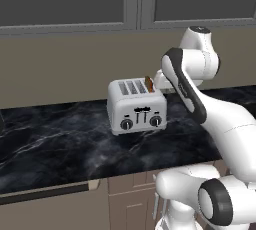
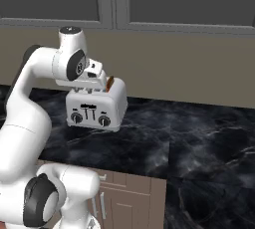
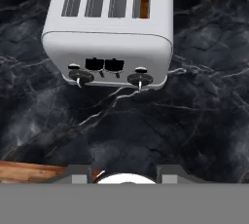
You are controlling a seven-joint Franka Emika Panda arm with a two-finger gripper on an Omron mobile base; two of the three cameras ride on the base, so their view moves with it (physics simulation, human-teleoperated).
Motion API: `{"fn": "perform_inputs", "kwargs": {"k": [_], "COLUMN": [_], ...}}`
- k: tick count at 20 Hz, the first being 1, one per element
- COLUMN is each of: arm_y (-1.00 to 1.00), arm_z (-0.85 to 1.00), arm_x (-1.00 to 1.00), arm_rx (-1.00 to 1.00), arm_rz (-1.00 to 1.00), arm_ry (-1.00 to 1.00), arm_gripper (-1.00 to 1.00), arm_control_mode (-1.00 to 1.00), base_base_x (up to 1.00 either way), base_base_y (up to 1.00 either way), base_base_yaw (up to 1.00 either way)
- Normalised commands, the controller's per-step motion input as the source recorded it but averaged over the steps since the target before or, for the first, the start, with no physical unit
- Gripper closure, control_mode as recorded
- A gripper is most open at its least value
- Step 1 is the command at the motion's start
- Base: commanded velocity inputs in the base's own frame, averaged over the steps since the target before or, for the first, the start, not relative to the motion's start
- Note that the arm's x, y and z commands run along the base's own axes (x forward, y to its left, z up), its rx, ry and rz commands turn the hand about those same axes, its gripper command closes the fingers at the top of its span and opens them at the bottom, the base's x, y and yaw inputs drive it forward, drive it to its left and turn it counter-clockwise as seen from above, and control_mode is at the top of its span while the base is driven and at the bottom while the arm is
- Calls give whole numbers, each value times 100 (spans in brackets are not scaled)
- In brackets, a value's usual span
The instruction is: Start the toaster. Once the lever pops up, take the bread to the plate on the dining counter.
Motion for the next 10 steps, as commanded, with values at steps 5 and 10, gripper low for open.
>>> {"fn": "perform_inputs", "kwargs": {"k": [5, 10], "arm_y": [0, 28], "arm_z": [-6, -73], "arm_x": [-18, -4], "arm_rx": [0, -13], "arm_rz": [0, 0], "arm_ry": [-2, 0], "arm_gripper": [-100, -100], "arm_control_mode": [-100, -100], "base_base_x": [0, 0], "base_base_y": [0, 0], "base_base_yaw": [0, 0]}}
